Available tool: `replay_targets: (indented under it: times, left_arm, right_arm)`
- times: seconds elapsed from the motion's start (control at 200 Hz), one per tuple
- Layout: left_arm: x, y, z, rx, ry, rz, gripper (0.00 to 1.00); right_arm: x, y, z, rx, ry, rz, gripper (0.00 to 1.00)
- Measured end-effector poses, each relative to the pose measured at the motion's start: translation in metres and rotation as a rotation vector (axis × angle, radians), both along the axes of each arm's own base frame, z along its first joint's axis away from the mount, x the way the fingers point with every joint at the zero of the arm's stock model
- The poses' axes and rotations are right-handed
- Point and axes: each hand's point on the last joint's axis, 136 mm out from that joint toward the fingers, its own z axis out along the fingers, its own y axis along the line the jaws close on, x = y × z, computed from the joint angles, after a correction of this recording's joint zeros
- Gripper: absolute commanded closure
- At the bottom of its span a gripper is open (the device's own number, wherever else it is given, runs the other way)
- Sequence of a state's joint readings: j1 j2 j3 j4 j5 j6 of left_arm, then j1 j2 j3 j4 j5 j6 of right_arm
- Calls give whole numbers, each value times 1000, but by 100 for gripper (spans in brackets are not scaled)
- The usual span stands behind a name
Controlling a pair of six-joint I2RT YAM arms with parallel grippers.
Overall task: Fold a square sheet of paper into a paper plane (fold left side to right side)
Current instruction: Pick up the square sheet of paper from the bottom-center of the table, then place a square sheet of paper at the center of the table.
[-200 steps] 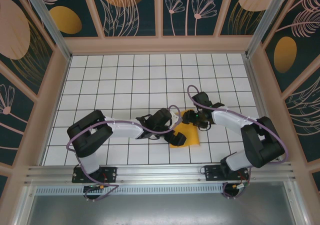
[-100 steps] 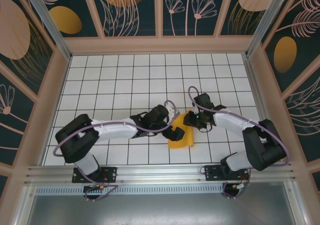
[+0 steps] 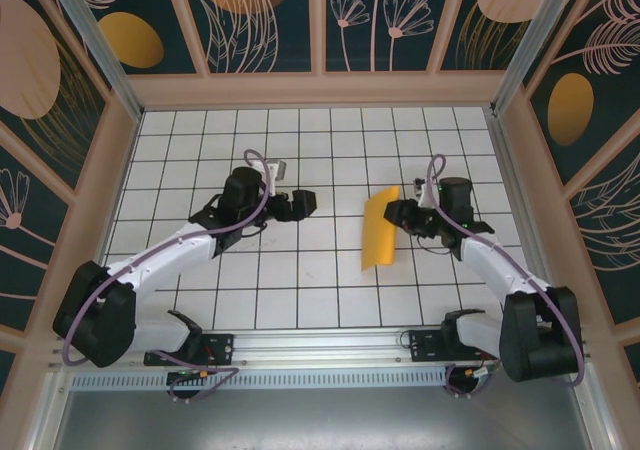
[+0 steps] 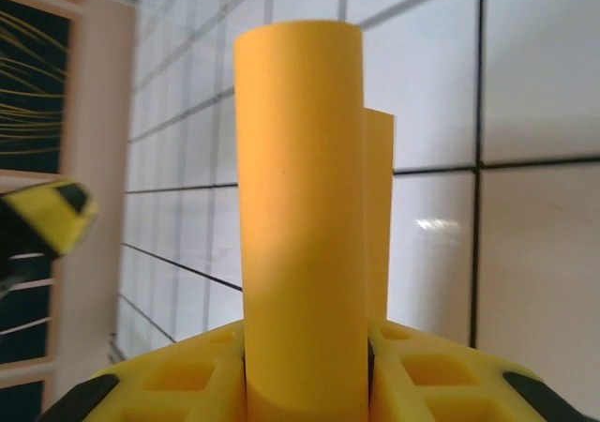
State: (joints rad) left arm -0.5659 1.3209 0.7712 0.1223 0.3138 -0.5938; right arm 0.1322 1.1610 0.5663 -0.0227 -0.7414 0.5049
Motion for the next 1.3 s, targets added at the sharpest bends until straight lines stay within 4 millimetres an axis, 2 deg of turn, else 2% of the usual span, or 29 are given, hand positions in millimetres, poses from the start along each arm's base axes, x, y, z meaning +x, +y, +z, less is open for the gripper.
replay_targets:
  times: [0.16,0.305,0.515,0.661,0.811,1.001,1.191,1.296]
  left_arm:
    - [-3,-7,18,-109,43,-54,1]
    - [-2,-25,58,-238,19,-131,1]
    - [1,-44,113,-381,-36,-223,2]
    - [4,-55,143,-454,-66,-282,1]
    - [3,-62,161,-505,-82,-334,1]
    - [-2,-67,177,-566,-94,-395,1]
    - [-10,-67,191,-610,-110,-440,4]
    - [-14,-67,197,-628,-117,-460,9]
  right_arm:
    - [7,-1,38,96,-91,29,68]
    - [11,7,79,167,-168,79,69]
    - [18,14,150,246,-305,136,71]
    - [17,18,199,292,-393,176,71]
    - [12,21,242,325,-476,210,72]
    - [4,37,276,367,-522,270,72]
    - [-6,62,290,399,-520,347,72]
    - [-9,69,293,411,-516,367,72]
